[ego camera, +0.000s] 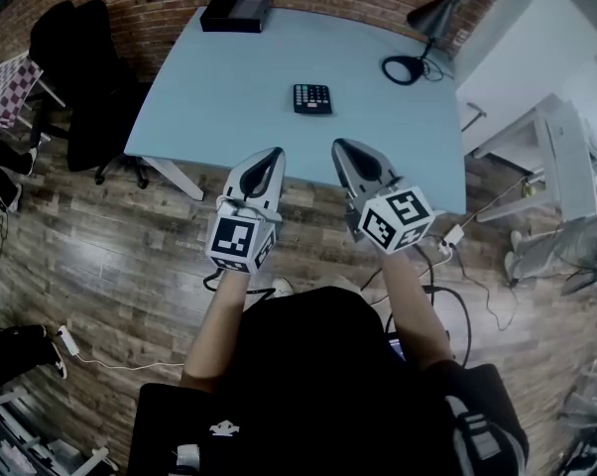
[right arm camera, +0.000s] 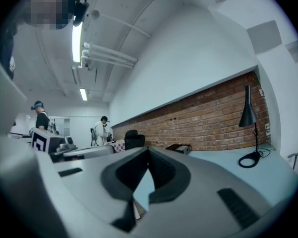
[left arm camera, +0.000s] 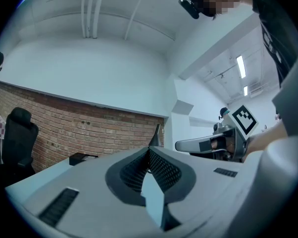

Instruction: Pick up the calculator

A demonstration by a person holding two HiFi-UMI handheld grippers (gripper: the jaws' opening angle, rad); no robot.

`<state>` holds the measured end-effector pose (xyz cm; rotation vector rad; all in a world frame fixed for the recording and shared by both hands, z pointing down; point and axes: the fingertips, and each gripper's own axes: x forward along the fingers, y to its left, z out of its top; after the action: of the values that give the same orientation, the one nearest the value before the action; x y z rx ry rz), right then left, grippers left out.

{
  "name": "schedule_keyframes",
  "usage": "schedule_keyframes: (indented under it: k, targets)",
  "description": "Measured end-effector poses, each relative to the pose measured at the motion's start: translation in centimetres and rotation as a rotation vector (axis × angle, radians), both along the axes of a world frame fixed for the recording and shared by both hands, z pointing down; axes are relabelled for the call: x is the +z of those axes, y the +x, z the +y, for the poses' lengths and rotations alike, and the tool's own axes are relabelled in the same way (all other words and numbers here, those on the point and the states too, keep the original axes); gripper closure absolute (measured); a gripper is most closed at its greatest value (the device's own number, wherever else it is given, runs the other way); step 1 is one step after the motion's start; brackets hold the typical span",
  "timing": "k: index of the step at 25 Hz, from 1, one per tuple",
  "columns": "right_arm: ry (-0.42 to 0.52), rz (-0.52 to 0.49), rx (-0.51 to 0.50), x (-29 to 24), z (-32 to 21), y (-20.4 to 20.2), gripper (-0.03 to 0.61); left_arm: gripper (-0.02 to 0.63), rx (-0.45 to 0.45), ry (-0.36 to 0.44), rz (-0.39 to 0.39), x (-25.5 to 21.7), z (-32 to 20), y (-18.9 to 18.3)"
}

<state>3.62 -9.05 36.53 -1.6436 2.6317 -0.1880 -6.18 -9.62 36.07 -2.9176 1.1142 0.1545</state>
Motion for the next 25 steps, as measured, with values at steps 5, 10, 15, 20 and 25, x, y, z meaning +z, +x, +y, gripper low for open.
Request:
schedule_keyframes:
  k: [5,10,15,20,25]
  targets:
    - [-0.012,0.005,-0.008,0.4,-1.1,-0.8,0.575,0.611,-0.011,-0.006,0.006,0.2,-1.0,-0.9]
    - [-0.017,0.0,-0.016,0.7,-2.1,-0.6,0.575,0.611,-0.014,-0.017,-0.001,0.7,-1.7,-0.5]
    - [-0.022,-0.015,-0.023,0.9,-3.9,0.1,0.575,0.611,-0.032,-0.026,-0.011,0.9,-3.3,-0.1]
    - [-0.018,-0.029,-0.044,0.9,-5.6,0.7,0.575,0.611,-0.056,-0.022,-0.019,0.5,-4.8,0.5]
    - [-0.014,-0.039,-0.06,0.8,-7.6,1.6,0.575,0.611,-0.073,-0.023,-0.032,0.6,-6.5,1.4]
